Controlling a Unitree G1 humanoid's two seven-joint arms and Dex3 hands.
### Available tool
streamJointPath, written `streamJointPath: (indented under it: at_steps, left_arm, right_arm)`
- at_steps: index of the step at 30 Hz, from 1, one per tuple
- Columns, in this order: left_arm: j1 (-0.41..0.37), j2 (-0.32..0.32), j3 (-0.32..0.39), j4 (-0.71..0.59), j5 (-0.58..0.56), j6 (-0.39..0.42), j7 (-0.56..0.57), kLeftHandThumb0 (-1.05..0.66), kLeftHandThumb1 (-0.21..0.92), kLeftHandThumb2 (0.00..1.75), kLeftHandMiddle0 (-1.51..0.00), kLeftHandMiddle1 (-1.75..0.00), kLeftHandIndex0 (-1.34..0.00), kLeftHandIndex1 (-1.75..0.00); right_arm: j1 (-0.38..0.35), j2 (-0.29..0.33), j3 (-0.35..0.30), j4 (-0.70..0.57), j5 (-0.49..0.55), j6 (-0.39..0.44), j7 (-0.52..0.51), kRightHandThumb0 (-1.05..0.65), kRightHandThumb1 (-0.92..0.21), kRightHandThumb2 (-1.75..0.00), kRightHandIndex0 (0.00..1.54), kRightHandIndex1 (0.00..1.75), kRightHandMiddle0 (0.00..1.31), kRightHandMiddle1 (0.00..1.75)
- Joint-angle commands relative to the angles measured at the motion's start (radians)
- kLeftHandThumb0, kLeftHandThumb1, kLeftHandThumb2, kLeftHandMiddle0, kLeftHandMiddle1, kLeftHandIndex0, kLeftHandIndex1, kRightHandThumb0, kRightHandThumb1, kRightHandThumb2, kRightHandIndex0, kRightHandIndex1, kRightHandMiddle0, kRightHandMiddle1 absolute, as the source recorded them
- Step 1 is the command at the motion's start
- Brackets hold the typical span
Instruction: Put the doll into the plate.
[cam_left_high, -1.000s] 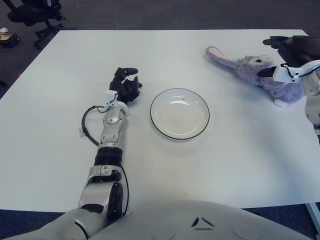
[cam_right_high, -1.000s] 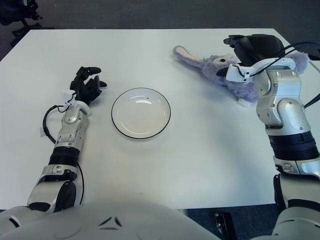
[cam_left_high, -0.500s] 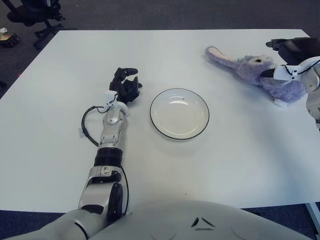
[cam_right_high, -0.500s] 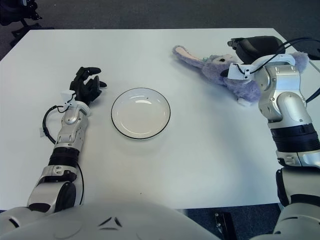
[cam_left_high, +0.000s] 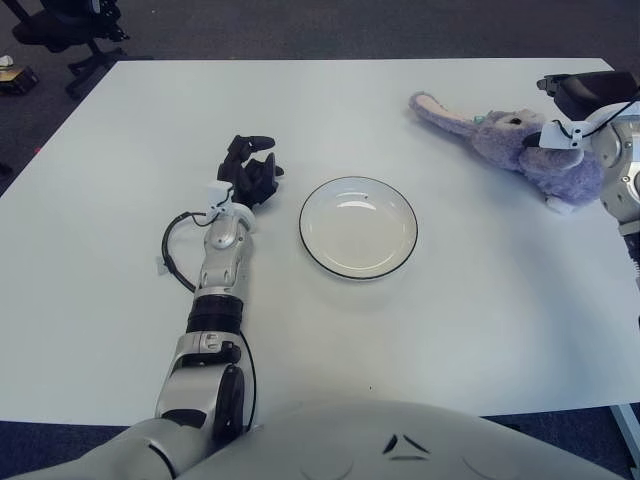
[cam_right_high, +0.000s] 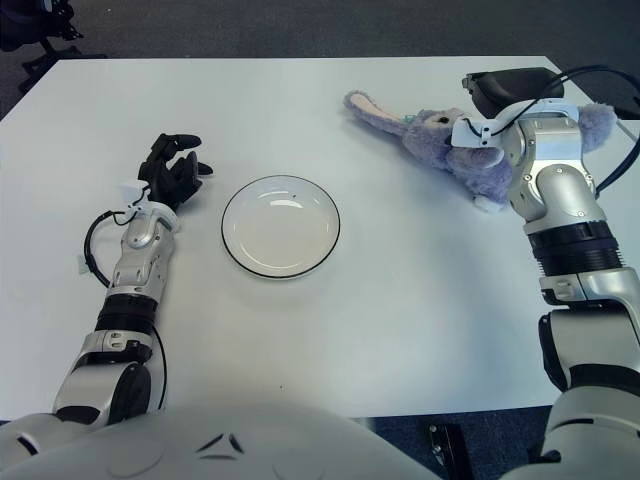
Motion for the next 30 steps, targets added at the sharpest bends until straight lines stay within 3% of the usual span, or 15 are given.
streamJointPath:
  at_steps: [1, 7, 13, 21, 24, 30]
  left_arm:
    - [0.021, 0.008, 0.009, 0.045, -0.006, 0.016, -0.004, -0.01, 0.66, 0.69, -0.57, -1.54, -0.43, -1.36]
    - [0.019, 0.01, 0.009, 0.052, -0.008, 0.01, -0.005, -0.01, 0.66, 0.69, -0.57, -1.54, -0.43, -1.36]
    - [0.009, 0.015, 0.01, 0.077, -0.008, -0.009, -0.009, -0.01, 0.67, 0.69, -0.58, -1.54, -0.42, -1.36]
    - [0.007, 0.016, 0.009, 0.084, -0.009, -0.016, -0.01, -0.01, 0.67, 0.69, -0.58, -1.53, -0.42, -1.37]
    - [0.005, 0.018, 0.009, 0.088, -0.01, -0.022, -0.011, -0.01, 0.67, 0.69, -0.58, -1.53, -0.41, -1.37]
    - [0.004, 0.018, 0.009, 0.089, -0.01, -0.026, -0.011, -0.01, 0.67, 0.69, -0.58, -1.53, -0.41, -1.37]
  right_arm:
    - [-0.037, 0.011, 0.018, 0.043, -0.006, 0.006, -0.034, -0.94, -0.92, -0.43, 0.4, 0.0, 0.31, 0.0]
    - [-0.047, 0.01, 0.03, 0.06, 0.002, 0.006, -0.047, -0.94, -0.92, -0.43, 0.4, 0.0, 0.31, 0.0]
    - [-0.098, 0.038, 0.001, 0.158, 0.1, 0.002, 0.001, -0.94, -0.92, -0.43, 0.43, 0.01, 0.3, 0.0]
    - [-0.113, 0.034, 0.02, 0.179, 0.13, 0.003, 0.002, -0.94, -0.92, -0.43, 0.44, 0.01, 0.3, 0.0]
    - [-0.16, 0.055, -0.013, 0.284, 0.216, -0.003, 0.065, -0.96, -0.92, -0.43, 0.44, 0.01, 0.3, 0.0]
    - [-0.192, 0.054, 0.002, 0.352, 0.254, -0.025, 0.071, -0.97, -0.92, -0.44, 0.46, 0.02, 0.3, 0.0]
